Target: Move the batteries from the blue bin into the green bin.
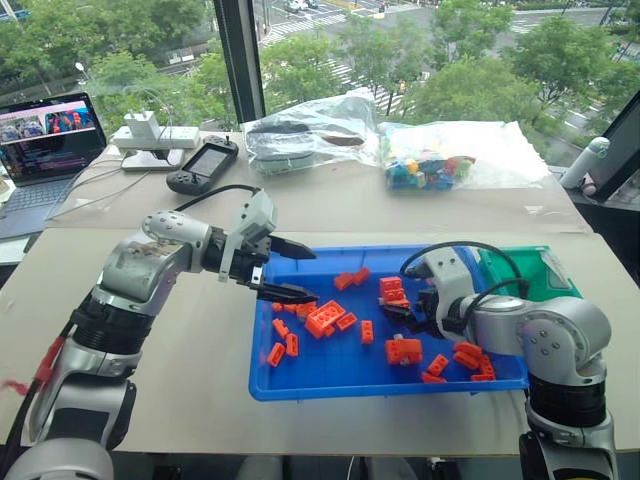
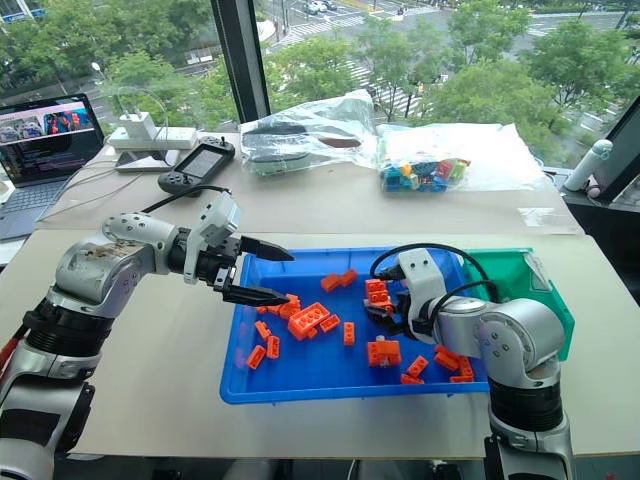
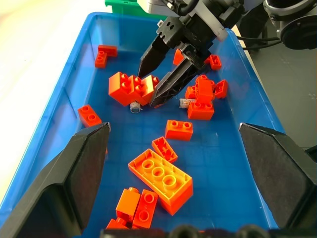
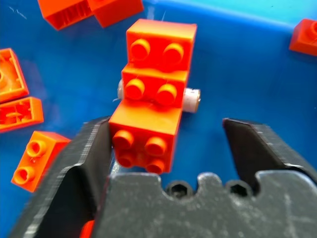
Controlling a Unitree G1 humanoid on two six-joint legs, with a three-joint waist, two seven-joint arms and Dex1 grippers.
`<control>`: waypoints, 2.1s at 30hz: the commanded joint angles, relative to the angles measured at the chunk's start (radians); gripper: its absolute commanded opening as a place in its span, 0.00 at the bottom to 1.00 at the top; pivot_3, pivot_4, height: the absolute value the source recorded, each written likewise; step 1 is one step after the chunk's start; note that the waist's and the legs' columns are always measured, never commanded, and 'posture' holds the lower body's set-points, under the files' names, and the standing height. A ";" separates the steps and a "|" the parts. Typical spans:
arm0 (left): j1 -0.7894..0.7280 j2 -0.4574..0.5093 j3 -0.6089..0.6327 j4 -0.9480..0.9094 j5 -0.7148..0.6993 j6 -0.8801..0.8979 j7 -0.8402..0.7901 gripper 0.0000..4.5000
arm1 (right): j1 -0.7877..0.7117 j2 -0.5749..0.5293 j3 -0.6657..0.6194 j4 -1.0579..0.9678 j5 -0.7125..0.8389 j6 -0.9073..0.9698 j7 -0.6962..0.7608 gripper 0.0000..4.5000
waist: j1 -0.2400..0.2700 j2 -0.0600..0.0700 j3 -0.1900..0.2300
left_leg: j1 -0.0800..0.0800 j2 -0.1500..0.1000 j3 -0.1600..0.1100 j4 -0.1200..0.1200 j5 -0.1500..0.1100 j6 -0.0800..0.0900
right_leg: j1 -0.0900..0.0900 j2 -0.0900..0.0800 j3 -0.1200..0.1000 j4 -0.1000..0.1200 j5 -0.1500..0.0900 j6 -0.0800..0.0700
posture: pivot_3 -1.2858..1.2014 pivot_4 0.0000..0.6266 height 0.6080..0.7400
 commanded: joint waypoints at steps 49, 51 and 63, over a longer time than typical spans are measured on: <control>-0.051 -0.003 0.006 -0.074 -0.042 0.066 0.001 1.00 | -0.093 -0.464 0.161 -0.100 0.061 -0.333 0.637 0.99 | -0.004 0.000 0.000 | 0.000 0.001 0.000 -0.001 0.000 0.000 | 0.000 0.001 0.000 -0.004 0.000 0.000 | 0.52 0.24 0.94; -0.051 -0.004 0.001 -0.068 -0.036 0.058 -0.003 1.00 | -0.084 -0.471 0.211 -0.068 -0.026 -0.381 0.650 0.99 | -0.005 0.000 0.000 | 0.000 0.001 0.001 -0.001 0.000 0.000 | 0.000 0.001 0.001 -0.004 0.000 0.000 | 0.52 0.24 0.94; -0.025 0.014 0.008 -0.067 -0.026 0.041 -0.010 1.00 | -0.113 -0.239 0.277 0.169 -0.284 -0.335 0.498 0.99 | 0.000 0.000 0.000 | 0.000 0.000 0.000 -0.001 0.000 0.000 | 0.000 0.000 0.001 -0.003 0.000 0.000 | 0.52 0.24 0.94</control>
